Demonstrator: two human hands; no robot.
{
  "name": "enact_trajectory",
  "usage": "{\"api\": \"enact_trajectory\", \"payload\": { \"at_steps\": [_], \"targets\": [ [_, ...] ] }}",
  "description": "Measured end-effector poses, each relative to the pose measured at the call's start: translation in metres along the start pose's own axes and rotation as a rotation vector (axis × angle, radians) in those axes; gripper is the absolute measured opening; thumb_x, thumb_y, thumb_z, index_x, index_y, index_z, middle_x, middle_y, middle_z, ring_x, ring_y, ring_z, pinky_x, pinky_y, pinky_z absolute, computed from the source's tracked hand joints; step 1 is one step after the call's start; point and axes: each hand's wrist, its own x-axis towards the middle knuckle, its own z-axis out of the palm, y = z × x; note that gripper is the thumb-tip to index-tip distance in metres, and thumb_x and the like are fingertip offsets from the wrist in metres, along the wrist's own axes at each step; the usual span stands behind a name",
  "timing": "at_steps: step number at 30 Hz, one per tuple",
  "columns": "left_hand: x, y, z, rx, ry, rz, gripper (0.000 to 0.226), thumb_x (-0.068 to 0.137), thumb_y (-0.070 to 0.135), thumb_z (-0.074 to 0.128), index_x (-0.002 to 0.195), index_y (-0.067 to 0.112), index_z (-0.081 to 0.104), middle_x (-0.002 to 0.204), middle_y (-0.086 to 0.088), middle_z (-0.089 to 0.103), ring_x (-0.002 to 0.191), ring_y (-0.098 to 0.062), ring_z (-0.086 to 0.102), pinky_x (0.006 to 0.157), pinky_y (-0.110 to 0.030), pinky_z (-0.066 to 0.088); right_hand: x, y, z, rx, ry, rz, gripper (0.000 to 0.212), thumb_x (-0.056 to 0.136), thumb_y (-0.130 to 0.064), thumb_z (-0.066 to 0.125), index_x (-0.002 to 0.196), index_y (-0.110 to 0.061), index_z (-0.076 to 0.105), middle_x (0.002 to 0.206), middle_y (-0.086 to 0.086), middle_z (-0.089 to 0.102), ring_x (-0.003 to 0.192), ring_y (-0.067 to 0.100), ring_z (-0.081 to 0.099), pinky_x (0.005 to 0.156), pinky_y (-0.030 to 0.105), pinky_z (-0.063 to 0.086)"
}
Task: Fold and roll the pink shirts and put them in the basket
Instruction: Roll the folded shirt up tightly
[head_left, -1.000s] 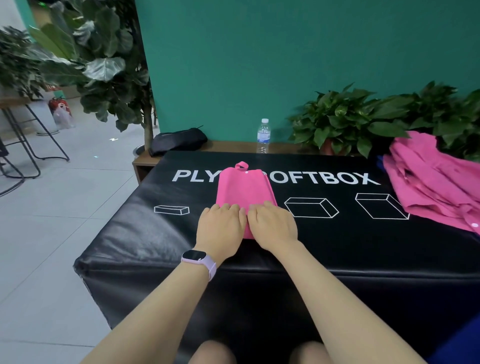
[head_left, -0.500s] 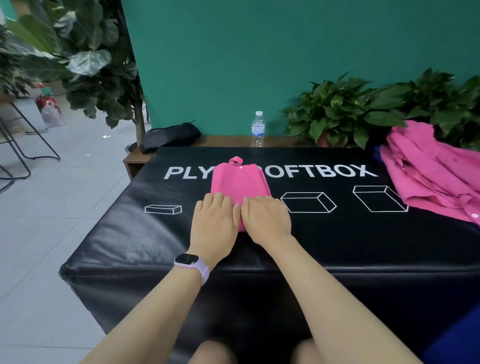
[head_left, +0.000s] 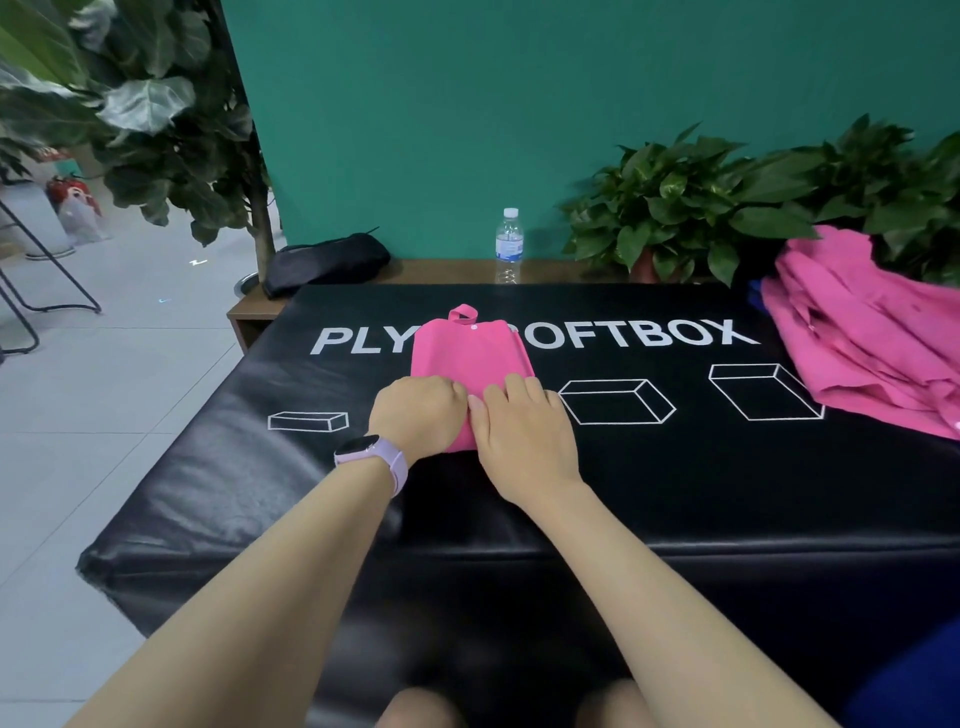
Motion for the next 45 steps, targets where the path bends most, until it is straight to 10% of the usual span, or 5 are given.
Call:
{"api": "enact_trajectory", "payload": {
  "at_steps": [9, 17, 26, 32, 45],
  "targets": [
    [0.001, 0.003, 0.004, 0.002, 0.055, -0.032, 0.028, 0.100, 0.017, 0.039, 0.072, 0.016, 0.038, 0.072, 0.002, 0.046, 0.066, -0.028, 0.047, 0.053, -0.031, 0.031, 0.015, 0.005, -0.002, -0.079, -0.121, -0.136, 0.077, 0.091, -0.028, -0.019, 0.119, -0.018, 0.052, 0.112, 0.001, 0.057, 0.102, 0.027, 0.050, 0.086, 0.039, 0.033],
    [-0.033, 0.016, -0.007, -0.043, 0.018, -0.092, 0.030, 0.093, 0.013, 0.044, 0.065, 0.019, 0.033, 0.065, 0.005, 0.041, 0.064, -0.029, 0.047, 0.054, -0.030, 0.034, -0.001, -0.001, -0.015, -0.116, -0.167, -0.154, 0.015, 0.094, -0.011, 0.043, 0.097, -0.015, 0.057, 0.089, 0.003, 0.063, 0.078, 0.028, 0.053, 0.068, 0.036, 0.031],
    [-0.074, 0.028, -0.022, -0.046, 0.024, -0.071, 0.023, 0.096, 0.012, 0.038, 0.073, 0.016, 0.035, 0.080, 0.001, 0.057, 0.068, -0.028, 0.047, 0.057, -0.031, 0.035, -0.032, -0.006, -0.032, -0.035, -0.115, -0.099, 0.031, 0.102, -0.020, 0.031, 0.075, -0.021, 0.046, 0.075, 0.000, 0.061, 0.065, 0.026, 0.045, 0.065, 0.036, 0.030],
    [-0.104, 0.039, -0.022, -0.076, 0.178, -0.126, 0.085, 0.075, 0.024, -0.042, 0.095, 0.023, 0.040, 0.094, 0.005, 0.040, 0.087, -0.022, 0.034, 0.078, -0.035, 0.030, -0.017, -0.004, -0.036, -0.098, -0.273, -0.183, 0.030, 0.096, -0.009, 0.042, 0.069, -0.017, 0.030, 0.074, -0.003, 0.049, 0.067, 0.027, 0.047, 0.054, 0.034, 0.033],
    [-0.059, 0.022, -0.008, -0.051, 0.100, -0.169, 0.018, 0.086, 0.011, 0.025, 0.083, 0.018, 0.041, 0.087, -0.001, 0.059, 0.076, -0.026, 0.046, 0.077, -0.039, 0.044, -0.034, -0.008, -0.017, -0.019, 0.104, -0.036, 0.045, 0.108, -0.036, 0.024, 0.083, -0.017, 0.055, 0.085, 0.004, 0.053, 0.079, 0.024, 0.047, 0.075, 0.040, 0.042]
  ]
}}
